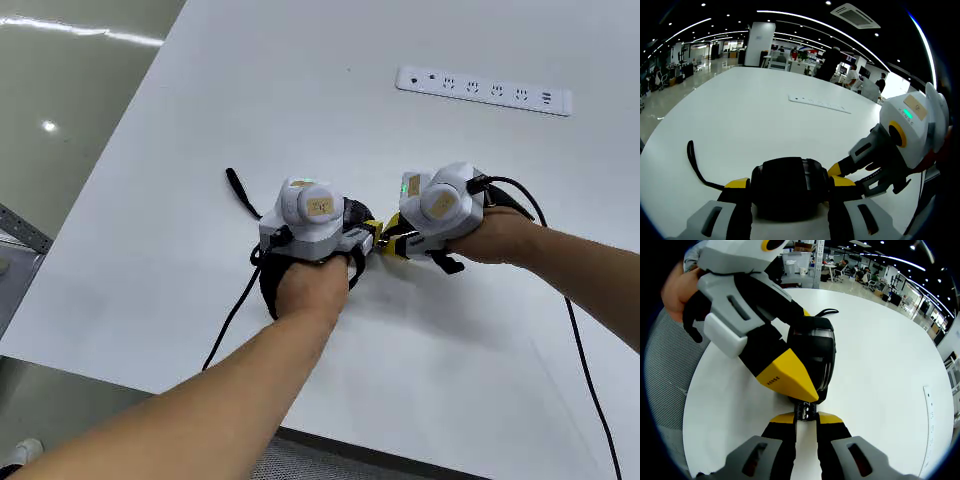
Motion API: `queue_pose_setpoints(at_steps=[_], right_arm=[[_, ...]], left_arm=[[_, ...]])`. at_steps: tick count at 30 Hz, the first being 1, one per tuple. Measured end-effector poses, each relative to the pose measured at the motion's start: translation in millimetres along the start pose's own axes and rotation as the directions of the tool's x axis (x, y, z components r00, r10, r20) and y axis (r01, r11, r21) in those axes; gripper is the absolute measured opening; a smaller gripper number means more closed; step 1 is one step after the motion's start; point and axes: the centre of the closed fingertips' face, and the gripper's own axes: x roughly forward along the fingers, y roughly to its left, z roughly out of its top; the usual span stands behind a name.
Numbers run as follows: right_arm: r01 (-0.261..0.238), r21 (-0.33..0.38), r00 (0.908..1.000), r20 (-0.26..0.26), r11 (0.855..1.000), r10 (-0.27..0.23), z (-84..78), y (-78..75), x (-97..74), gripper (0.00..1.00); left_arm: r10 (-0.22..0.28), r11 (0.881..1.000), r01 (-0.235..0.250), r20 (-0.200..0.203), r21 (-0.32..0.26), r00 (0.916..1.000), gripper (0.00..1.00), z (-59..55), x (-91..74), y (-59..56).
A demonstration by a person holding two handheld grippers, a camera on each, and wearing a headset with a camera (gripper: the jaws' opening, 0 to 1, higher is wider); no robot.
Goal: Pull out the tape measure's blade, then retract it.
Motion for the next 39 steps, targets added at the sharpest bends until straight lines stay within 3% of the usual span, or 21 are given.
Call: queue_pose_setpoints(at_steps=[39], right_arm=[[0.009, 0.008, 1.0, 0.003, 1.0, -0.009, 2.1, -3.5, 8.1, 0.12]], left_arm=[[0.012, 1.0, -0.012, 0.004, 0.007, 0.9999, 0.59, 0.9, 1.3, -0.4]])
